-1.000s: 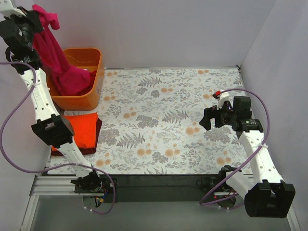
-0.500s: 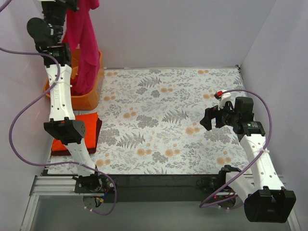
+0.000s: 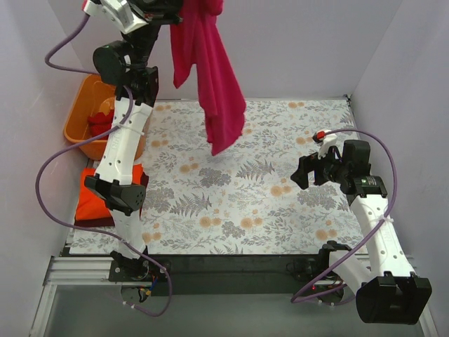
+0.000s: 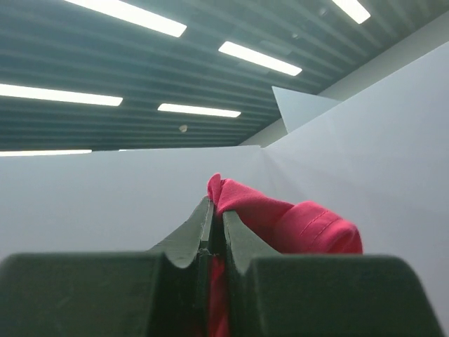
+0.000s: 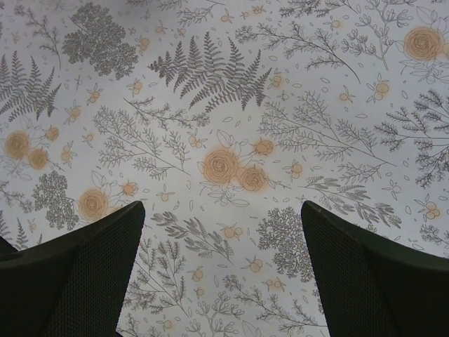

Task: Fold and stack the t-shirts
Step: Move the tshirt to the center of the board, then flatten the tshirt out

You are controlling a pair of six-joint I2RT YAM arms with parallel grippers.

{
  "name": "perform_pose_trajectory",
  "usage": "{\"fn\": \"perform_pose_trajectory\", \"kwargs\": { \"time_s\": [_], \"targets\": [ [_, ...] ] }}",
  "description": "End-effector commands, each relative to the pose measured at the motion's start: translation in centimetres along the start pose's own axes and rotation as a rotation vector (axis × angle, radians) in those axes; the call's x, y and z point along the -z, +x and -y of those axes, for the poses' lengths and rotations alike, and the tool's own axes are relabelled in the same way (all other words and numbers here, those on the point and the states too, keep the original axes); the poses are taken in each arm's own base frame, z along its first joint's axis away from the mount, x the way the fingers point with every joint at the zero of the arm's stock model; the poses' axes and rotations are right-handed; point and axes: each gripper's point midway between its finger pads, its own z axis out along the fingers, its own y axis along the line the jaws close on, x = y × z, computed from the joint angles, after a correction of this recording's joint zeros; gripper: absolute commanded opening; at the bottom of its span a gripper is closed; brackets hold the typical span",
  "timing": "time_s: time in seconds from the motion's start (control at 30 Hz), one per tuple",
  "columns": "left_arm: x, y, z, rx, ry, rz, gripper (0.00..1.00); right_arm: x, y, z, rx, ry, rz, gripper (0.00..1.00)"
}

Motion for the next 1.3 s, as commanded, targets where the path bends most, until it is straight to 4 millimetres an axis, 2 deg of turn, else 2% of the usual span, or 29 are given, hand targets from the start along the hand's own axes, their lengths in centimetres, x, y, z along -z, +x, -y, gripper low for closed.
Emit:
{"fn": "perform_pose_trajectory", "kwargs": {
  "time_s": [0.0, 0.13, 0.17, 0.23, 0.27, 0.3, 0.37, 0.4, 0.43, 0.5, 0.53, 0.57, 0.6, 0.63, 0.67, 0.7, 0.73, 0.77, 0.8, 0.83, 0.87, 0.9, 1.0, 1.03, 1.1, 1.13, 1.2, 1.23, 1.27],
  "targets": [
    [-0.9, -2.7, 1.9, -0.11, 0.033, 0.109, 0.0, 0.9, -2.8, -0.2, 0.024, 0.005, 0.059, 0.98],
    [0.0, 0.3, 1.8, -0.031, 0.014, 0.03, 0.0, 1.5, -3.1, 0.4, 0.018, 0.054, 0.057, 0.98],
    [1.0, 2.0, 2.2, 0.007, 0.015, -0.029, 0.0, 1.7, -3.3, 0.4, 0.018, 0.064, 0.061, 0.98],
    [2.5, 3.9, 3.1, 0.083, 0.025, -0.111, 0.0, 2.3, -3.8, 0.8, 0.025, 0.1, 0.068, 0.98],
    [3.0, 3.1, 4.3, 0.113, 0.056, -0.14, 0.0, 2.6, -4.1, 0.9, 0.029, 0.111, 0.072, 0.98],
    [5.8, 7.1, 5.1, 0.178, 0.047, -0.255, 0.0, 2.8, -4.2, 1.0, 0.031, 0.121, 0.073, 0.98],
    [9.3, 9.9, 6.4, 0.266, 0.033, -0.39, 0.0, 3.1, -4.6, 1.2, 0.048, 0.137, 0.072, 0.98],
    [13.2, 11.7, 7.9, 0.318, 0.014, -0.497, 0.0, 3.0, -4.5, 1.1, 0.054, 0.122, 0.065, 0.98],
    [16.1, 13.7, 8.5, 0.35, -0.016, -0.603, 0.02, 3.0, -4.5, 1.0, 0.066, 0.116, 0.059, 0.98],
    [22.3, 16.1, 8.7, 0.379, -0.108, -0.781, 0.14, 2.8, -4.2, 1.0, 0.079, 0.101, 0.041, 0.98],
    [28.6, 17.9, 9.8, 0.444, -0.16, -0.957, 0.23, 2.7, -4.1, 1.0, 0.089, 0.099, 0.035, 0.98],
    [32.4, 18.3, 8.2, 0.437, -0.218, -1.042, 0.4, 2.7, -3.8, 1.1, 0.115, 0.095, 0.022, 0.98],
    [35.4, 18.5, 7.7, 0.458, -0.253, -1.11, 0.45, 2.6, -3.4, 1.2, 0.119, 0.09, 0.003, 0.98],
    [40.3, 19.2, 7.4, 0.507, -0.33, -1.227, 0.5, 2.4, -2.9, 1.2, 0.13, 0.082, -0.019, 0.98],
    [43.6, 18.7, 4.2, 0.476, -0.432, -1.279, 0.52, 2.1, -1.9, 1.2, 0.135, 0.062, -0.058, 0.98],
    [47.4, 18.3, 2.2, 0.494, -0.528, -1.356, 0.53, 1.7, -1.2, 1.2, 0.157, 0.045, -0.084, 0.98],
    [48.7, 18.2, 1.8, 0.469, -0.508, -1.399, 0.62, 1.3, -0.1, 0.9, 0.145, 0.006, -0.122, 0.98],
    [50.6, 18.2, 1.8, 0.48, -0.507, -1.467, 0.63, 0.6, 1.0, 1.0, 0.144, -0.019, -0.159, 0.98],
    [51.8, 18.4, 2.7, 0.531, -0.491, -1.522, 0.64, -0.1, 1.9, 1.1, 0.134, -0.041, -0.192, 0.98],
    [52.8, 18.6, 4.3, 0.588, -0.393, -1.58, 0.66, -0.5, 2.1, 1.0, 0.132, -0.062, -0.198, 0.98],
    [53.8, 18.8, 6.0, 0.676, -0.304, -1.624, 0.73, -1.3, 2.0, 1.1, 0.134, -0.089, -0.205, 0.98],
    [55.0, 19.3, 7.2, 0.741, -0.268, -1.672, 0.8, -2.4, 1.7, 1.2, 0.14, -0.103, -0.209, 0.98],
    [57.1, 20.8, 9.8, 0.886, -0.237, -1.792, 0.8, -6.7, -0.4, 1.1, 0.163, -0.154, -0.21, 0.98],
    [57.9, 21.6, 10.5, 0.882, -0.228, -1.841, 0.8, -8.2, 0.2, 1.3, 0.141, -0.174, -0.245, 0.98],
    [59.0, 23.1, 13.0, 0.842, -0.176, -1.948, 0.8, -11.6, -0.4, 1.4, 0.141, -0.214, -0.281, 0.95],
    [59.3, 23.2, 13.1, 0.849, -0.178, -1.955, 0.8, -11.7, -0.4, 1.2, 0.146, -0.22, -0.283, 0.94],
    [59.7, 23.8, 14.3, 0.834, -0.155, -1.995, 0.8, -13.9, -0.8, 1.9, 0.132, -0.229, -0.302, 0.92],
    [59.9, 24.1, 15.1, 0.831, -0.136, -2.015, 0.8, -14.6, -2.1, 2.2, 0.129, -0.225, -0.287, 0.91],
    [60.0, 24.3, 15.4, 0.822, -0.13, -2.029, 0.8, -15.9, -1.2, 2.6, 0.108, -0.233, -0.317, 0.91]
  ]
}}
